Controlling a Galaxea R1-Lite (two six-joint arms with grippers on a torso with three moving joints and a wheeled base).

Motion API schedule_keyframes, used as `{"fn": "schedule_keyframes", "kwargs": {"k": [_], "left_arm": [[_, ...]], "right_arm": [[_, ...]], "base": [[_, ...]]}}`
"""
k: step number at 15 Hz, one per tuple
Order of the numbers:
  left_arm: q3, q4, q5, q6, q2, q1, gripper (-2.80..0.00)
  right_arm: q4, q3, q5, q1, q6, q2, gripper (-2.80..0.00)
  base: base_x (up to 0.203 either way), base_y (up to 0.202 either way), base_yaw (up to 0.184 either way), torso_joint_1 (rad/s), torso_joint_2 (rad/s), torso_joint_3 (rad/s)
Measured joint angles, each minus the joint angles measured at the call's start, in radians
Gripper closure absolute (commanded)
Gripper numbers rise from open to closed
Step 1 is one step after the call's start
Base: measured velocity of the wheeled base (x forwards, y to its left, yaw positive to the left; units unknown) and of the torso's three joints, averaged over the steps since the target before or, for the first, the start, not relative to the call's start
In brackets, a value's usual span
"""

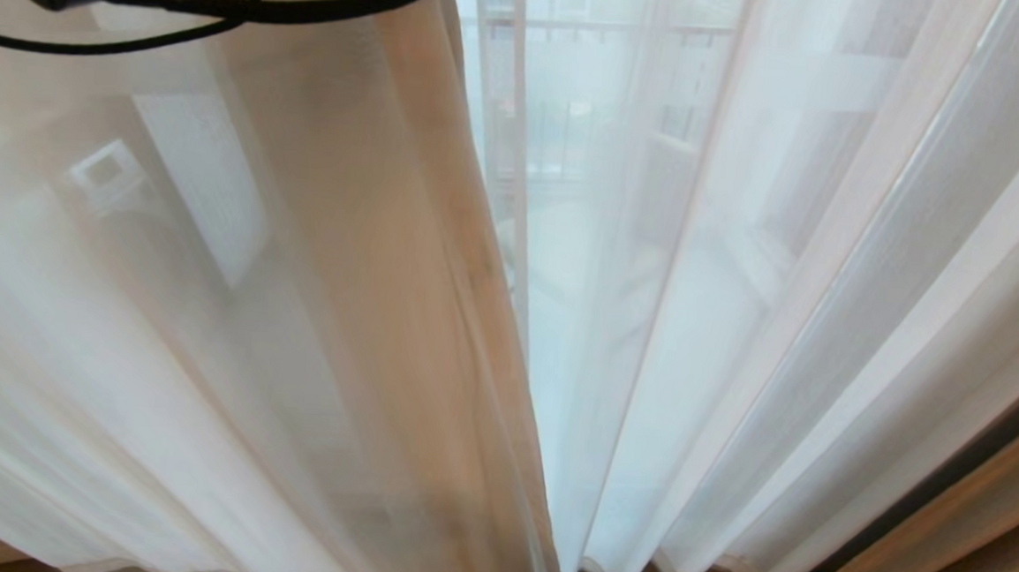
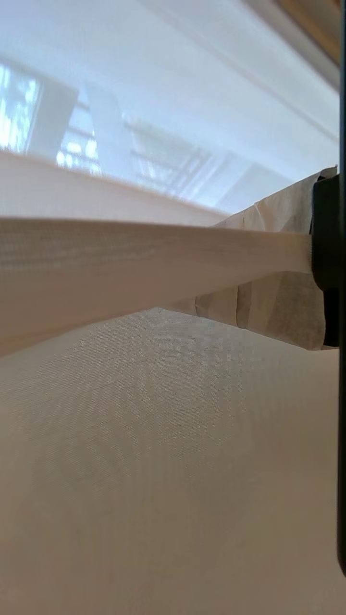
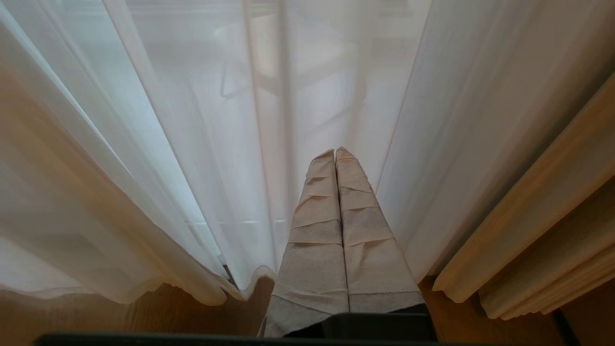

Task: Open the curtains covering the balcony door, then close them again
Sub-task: Close the inner curtains on both sides

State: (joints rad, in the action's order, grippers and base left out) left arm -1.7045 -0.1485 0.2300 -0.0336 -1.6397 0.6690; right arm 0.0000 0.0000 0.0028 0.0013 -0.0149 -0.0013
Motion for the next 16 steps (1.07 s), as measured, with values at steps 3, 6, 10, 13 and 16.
{"fn": "schedule_keyframes", "kwargs": {"k": [3,6,10,13,16], "left_arm": [[0.003,0.005,0.008,-0.003,0.016,-0.08,0.0],[0.011,0.002,0.017,-0.016,0.05,-0.188,0.0],[0.086,-0.003,0.022,-0.02,0.102,-0.312,0.0],[0.151,-0.014,0.02,-0.021,0.142,-0.411,0.0],[0.178,-0.054,0.019,-0.023,0.158,-0.485,0.0]], "right_arm": [[0.0,0.0,0.0,0.0,0.0,0.0,0.0],[0.0,0.0,0.0,0.0,0.0,0.0,0.0],[0.0,0.0,0.0,0.0,0.0,0.0,0.0],[0.0,0.0,-0.001,0.0,0.0,0.0,0.0],[0.0,0.0,0.0,0.0,0.0,0.0,0.0]], "base": [[0.0,0.0,0.0,0.0,0.0,0.0],[0.0,0.0,0.0,0.0,0.0,0.0],[0.0,0.0,0.0,0.0,0.0,0.0],[0.0,0.0,0.0,0.0,0.0,0.0],[0.0,0.0,0.0,0.0,0.0,0.0]]}}
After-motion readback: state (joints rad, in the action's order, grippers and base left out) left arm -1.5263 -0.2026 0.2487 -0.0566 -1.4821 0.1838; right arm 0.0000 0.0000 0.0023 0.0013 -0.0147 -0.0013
